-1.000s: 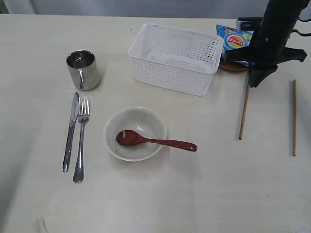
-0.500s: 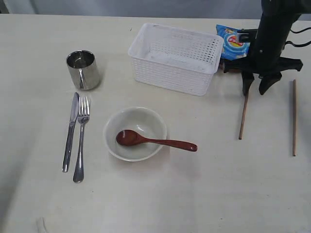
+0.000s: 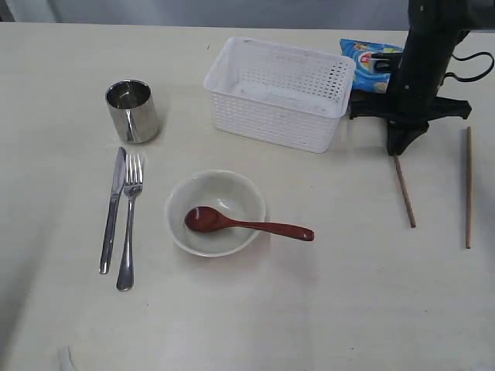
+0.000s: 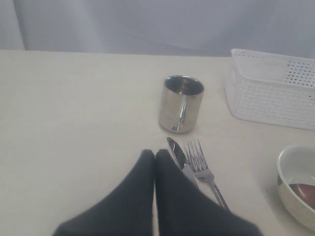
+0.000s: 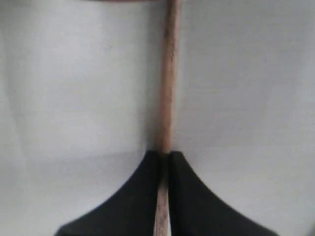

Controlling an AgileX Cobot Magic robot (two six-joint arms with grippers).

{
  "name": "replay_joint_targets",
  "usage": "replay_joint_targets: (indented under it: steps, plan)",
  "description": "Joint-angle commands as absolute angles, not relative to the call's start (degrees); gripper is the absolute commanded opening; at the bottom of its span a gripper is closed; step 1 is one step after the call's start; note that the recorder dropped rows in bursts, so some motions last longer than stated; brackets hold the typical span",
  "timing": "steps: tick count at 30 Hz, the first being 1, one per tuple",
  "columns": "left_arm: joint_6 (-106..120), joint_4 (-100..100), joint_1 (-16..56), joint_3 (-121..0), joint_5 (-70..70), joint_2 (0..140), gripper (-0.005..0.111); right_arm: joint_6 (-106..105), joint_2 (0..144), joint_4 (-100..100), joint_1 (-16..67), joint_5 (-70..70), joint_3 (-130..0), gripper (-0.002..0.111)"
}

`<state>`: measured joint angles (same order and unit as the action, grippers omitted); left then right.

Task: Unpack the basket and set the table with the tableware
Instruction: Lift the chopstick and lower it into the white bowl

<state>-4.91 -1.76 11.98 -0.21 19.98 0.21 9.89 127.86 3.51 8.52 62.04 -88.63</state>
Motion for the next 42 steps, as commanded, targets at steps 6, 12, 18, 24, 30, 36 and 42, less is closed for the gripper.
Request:
replay_joint_targets:
  steps: [6, 12, 18, 24, 30, 36, 42]
  plan:
    - [-4.73, -1.72, 12.24, 0.0, 19.85, 0.0, 0.0, 7.73, 125.97, 3.36, 3.24, 65.16, -87.68, 0.0]
    - [-4.73, -1.72, 12.24, 0.0, 19.85, 0.0, 0.0, 6.27, 111.73, -1.21, 0.61, 64.79, -85.88, 0.0]
    - [-4.73, -1.72, 12.24, 0.0, 19.85, 0.0, 0.0, -3.58, 98.96, -13.67, 4.76, 63.02, -85.88, 0.0]
    - [-4.73, -1.72, 12.24, 0.0, 19.85, 0.0, 0.0, -7.65, 96.22, -22.08, 21.34, 63.2, -85.88, 0.0]
    - [-4.73, -1.72, 12.24, 0.0, 19.85, 0.0, 0.0, -5.17, 100.96, -21.95, 34.8, 62.8, -85.88, 0.0]
    - [-4.73, -1.72, 12.24, 0.0, 19.85, 0.0, 0.0, -2.15, 105.86, -22.11, 39.72, 61.5, -85.88, 0.0]
    - [-4.73, -1.72, 12.24, 0.0, 19.85, 0.0, 0.0, 1.14, 107.22, -21.98, 42.7, 57.6, -84.62, 0.0]
